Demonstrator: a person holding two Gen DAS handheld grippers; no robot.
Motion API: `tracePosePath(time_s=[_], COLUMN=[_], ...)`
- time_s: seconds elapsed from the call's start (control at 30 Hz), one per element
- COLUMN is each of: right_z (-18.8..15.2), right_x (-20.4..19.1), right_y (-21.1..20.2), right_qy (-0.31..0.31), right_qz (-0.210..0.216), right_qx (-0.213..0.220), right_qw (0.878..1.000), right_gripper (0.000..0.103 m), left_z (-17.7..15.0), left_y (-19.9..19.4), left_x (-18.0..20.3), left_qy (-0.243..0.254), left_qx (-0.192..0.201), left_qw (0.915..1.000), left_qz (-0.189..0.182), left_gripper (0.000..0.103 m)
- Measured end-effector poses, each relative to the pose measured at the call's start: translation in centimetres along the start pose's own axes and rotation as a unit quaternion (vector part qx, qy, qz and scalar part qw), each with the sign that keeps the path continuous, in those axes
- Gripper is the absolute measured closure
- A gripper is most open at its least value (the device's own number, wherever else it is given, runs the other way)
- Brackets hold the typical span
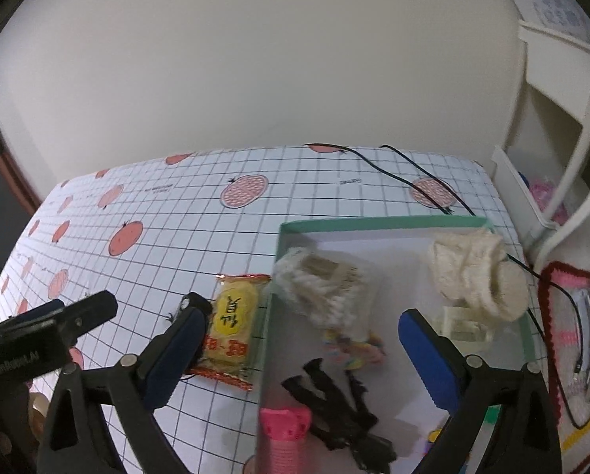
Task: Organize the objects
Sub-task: 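Withdraw both open tools toward the black toy car and yellow snack packet, then close the left tool on the black toy car while the right tool grasps the snack packet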
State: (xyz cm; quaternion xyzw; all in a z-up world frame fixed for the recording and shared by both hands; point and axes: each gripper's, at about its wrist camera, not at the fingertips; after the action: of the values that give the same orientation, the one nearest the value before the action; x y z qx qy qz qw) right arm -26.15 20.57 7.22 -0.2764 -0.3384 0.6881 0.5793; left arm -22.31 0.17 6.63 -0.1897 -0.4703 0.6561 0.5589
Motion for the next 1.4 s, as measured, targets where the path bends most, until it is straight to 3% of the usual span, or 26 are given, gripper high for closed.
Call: tracePosePath(time_s=[0.23, 0.5, 0.7, 0.83, 1.23, 1.33, 1.4], right_z=[-0.2, -0.8, -1.1, -1.4, -2.3, -2.4, -2.4], right_x=[-1.6, -2.6, -3.7, -4.2, -5.2, -5.3, -5.3], right_y=[0.8, 1.5, 1.9, 2.2, 3.9, 4.1, 4.2], right_qy=[-0.004, -0.015, -0.03, -0.032, -0.04, -0.041, -0.041], right_qz=[0.004, 0.007, 0.022, 0.036, 0.048, 0.046, 0.044], right_qx=[-0.009, -0.019, -0.03, -0.04, -0.067, -0.069, -0.07], right_qw=[1.0, 1.0, 0.999, 0.998, 0.996, 0.996, 0.996], right_gripper=[0.017, 0.024, 0.035, 0.048, 0.052, 0.052, 0.052], left_z=[-0.1, 0.0, 0.0, 0.0, -0.5, -0.6, -0.7], left_y=[0.6, 0.9, 1.1, 1.2, 2.4, 3.0, 3.3], left_x=[-0.5, -1.2, -1.5, -1.2, 0.2, 0.6, 0.9], left_qy=[0.006, -0.011, -0.022, -0.019, 0.004, 0.013, 0.018], left_qx=[-0.01, -0.014, -0.019, -0.019, -0.027, -0.032, -0.035], left_qw=[0.9999, 0.9996, 0.9991, 0.9989, 0.9981, 0.9978, 0.9977], left_qz=[-0.009, -0.023, -0.03, -0.039, -0.054, -0.056, -0.055], left_gripper=[0.0, 0.0, 0.001, 0.004, 0.006, 0.019, 0.019])
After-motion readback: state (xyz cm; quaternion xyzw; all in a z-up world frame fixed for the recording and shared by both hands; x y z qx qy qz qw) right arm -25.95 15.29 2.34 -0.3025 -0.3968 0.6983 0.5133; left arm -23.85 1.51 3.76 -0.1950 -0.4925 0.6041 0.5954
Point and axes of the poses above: each gripper's, at about its wrist camera, not at the fingertips, and y roughly the way its jaws point, x to its right, z to its top, and after that the axes turned 7 degrees about -z, right-handed
